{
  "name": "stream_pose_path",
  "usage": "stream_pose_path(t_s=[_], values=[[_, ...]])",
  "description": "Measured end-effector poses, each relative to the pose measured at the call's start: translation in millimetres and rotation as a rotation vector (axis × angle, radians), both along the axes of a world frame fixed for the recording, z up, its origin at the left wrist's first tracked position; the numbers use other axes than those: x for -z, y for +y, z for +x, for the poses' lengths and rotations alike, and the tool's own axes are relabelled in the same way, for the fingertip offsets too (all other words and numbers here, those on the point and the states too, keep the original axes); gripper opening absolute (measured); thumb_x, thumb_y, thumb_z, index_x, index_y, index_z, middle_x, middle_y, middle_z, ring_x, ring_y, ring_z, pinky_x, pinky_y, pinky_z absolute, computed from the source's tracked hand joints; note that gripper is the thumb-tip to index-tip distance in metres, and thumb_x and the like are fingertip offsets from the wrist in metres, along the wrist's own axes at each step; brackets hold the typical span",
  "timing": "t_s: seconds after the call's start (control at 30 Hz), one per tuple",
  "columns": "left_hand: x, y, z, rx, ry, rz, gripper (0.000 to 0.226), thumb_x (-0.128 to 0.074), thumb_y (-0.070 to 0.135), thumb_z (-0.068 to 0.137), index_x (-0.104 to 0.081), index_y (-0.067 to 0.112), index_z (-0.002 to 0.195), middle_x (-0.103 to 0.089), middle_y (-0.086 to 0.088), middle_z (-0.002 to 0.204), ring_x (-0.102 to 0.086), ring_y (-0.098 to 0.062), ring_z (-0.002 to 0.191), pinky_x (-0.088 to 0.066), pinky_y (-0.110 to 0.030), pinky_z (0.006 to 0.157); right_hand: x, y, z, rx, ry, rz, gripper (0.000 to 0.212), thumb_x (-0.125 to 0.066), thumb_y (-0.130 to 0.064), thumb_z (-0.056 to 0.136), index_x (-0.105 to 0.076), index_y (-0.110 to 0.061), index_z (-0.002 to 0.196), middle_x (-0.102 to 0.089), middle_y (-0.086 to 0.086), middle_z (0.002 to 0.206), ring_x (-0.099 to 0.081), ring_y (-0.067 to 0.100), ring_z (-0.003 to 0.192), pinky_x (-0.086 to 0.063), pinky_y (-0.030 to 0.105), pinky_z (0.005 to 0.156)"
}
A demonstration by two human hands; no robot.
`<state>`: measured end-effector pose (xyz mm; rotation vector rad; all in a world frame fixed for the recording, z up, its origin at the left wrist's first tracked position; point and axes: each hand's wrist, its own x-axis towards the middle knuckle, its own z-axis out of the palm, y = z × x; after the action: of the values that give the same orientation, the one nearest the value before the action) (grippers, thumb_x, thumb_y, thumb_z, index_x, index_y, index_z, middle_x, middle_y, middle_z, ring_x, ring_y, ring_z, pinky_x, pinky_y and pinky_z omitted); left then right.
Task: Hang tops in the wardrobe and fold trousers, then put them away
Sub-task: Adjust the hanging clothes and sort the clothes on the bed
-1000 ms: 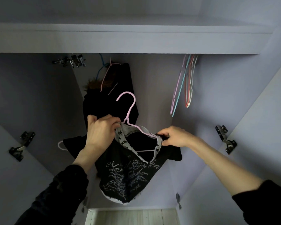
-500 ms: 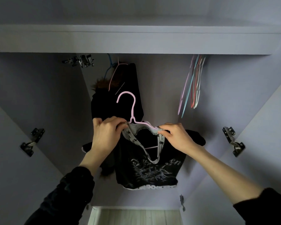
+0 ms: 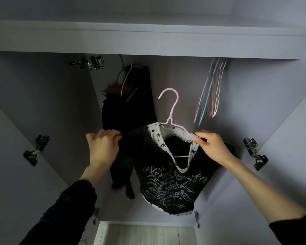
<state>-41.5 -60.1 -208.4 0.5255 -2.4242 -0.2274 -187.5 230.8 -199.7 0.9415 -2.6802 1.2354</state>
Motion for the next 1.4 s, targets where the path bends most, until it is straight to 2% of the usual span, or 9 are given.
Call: stream_pose_path(t_s=[0.27,0.43,0.53,0.7,0.77,0.87,1.07,1.27,1.4], values=[[1,-21,10,-0.369,-0.312,0.133,0.030,-0.053,0.008,0.080,-0.065,0.024,0.102,-0.063,-0.006,0.107,-0.048,-0.028,0.105,-0.021,-0.040,0.084,0,11,-8,0.064,-0.023,-0.004,0.017,-0.063,-0.011,0.089,-0.071,-0.006,0.103,-0.064,0.009,0.087,-0.060,0.029,0.086,-0.045,0.040,0.082],[-14,1,3,0.098,-0.101,-0.018,0.037,-0.061,0.023,0.090,-0.058,0.017,0.127,-0.066,-0.003,0.109,-0.053,-0.029,0.107,-0.021,-0.039,0.083,-5,-3,-4,-0.010,-0.028,0.032,0.021,-0.060,-0.017,0.091,-0.069,-0.011,0.109,-0.067,0.001,0.095,-0.061,0.023,0.095,-0.038,0.049,0.102],[-17,14,0,0.214,-0.140,-0.098,0.019,-0.059,0.025,0.092,-0.071,0.020,0.105,-0.070,0.003,0.085,-0.057,-0.022,0.093,-0.016,-0.033,0.074,-10,-12,0,-0.049,-0.044,0.031,0.024,-0.059,-0.020,0.092,-0.069,-0.014,0.112,-0.067,-0.003,0.096,-0.061,0.020,0.096,-0.037,0.048,0.103],[-20,14,0,0.225,0.013,-0.028,0.014,-0.069,-0.002,0.080,-0.074,0.010,0.076,-0.065,-0.001,0.058,-0.060,-0.026,0.062,-0.011,-0.028,0.064,-16,-8,1,-0.064,-0.079,0.061,0.023,-0.062,-0.024,0.090,-0.071,-0.021,0.111,-0.071,-0.012,0.093,-0.065,0.019,0.096,-0.046,0.032,0.095],[-19,11,0,0.207,0.060,0.003,0.013,-0.069,-0.005,0.078,-0.074,0.007,0.074,-0.065,-0.005,0.058,-0.059,-0.028,0.060,-0.014,-0.027,0.066,-12,-1,-4,-0.038,-0.078,0.136,0.026,-0.061,-0.030,0.090,-0.069,-0.021,0.113,-0.072,-0.007,0.100,-0.065,0.023,0.098,-0.043,0.034,0.101],[-17,5,0,0.191,0.092,0.037,0.011,-0.067,-0.003,0.080,-0.073,0.005,0.075,-0.066,-0.007,0.060,-0.058,-0.029,0.060,-0.022,-0.032,0.074,-5,12,-10,0.028,-0.105,0.150,0.033,-0.064,-0.033,0.088,-0.068,-0.017,0.116,-0.068,-0.005,0.115,-0.058,0.006,0.107,-0.038,0.021,0.098],[-11,0,1,0.162,0.084,0.067,0.011,-0.066,0.000,0.083,-0.075,0.007,0.082,-0.070,-0.008,0.069,-0.061,-0.031,0.068,-0.027,-0.037,0.077,6,12,-11,-0.030,-0.070,0.300,0.029,-0.061,-0.018,0.089,-0.065,-0.016,0.117,-0.064,-0.003,0.118,-0.057,0.019,0.114,-0.038,0.041,0.104],[2,2,3,0.179,0.032,0.056,0.011,-0.068,0.001,0.082,-0.075,0.009,0.079,-0.068,-0.004,0.062,-0.061,-0.031,0.064,-0.031,-0.039,0.074,9,10,-8,-0.018,0.220,0.555,0.020,-0.057,-0.030,0.091,-0.064,-0.020,0.107,-0.058,-0.006,0.109,-0.049,0.015,0.111,-0.025,0.030,0.087],[9,9,4,0.186,0.018,0.070,0.012,-0.068,-0.001,0.082,-0.075,0.009,0.078,-0.068,-0.003,0.062,-0.060,-0.030,0.065,-0.024,-0.033,0.074,6,9,-4,-0.062,0.198,0.738,0.020,-0.052,-0.028,0.090,-0.057,-0.021,0.108,-0.055,-0.007,0.106,-0.047,0.015,0.112,-0.029,0.034,0.089]])
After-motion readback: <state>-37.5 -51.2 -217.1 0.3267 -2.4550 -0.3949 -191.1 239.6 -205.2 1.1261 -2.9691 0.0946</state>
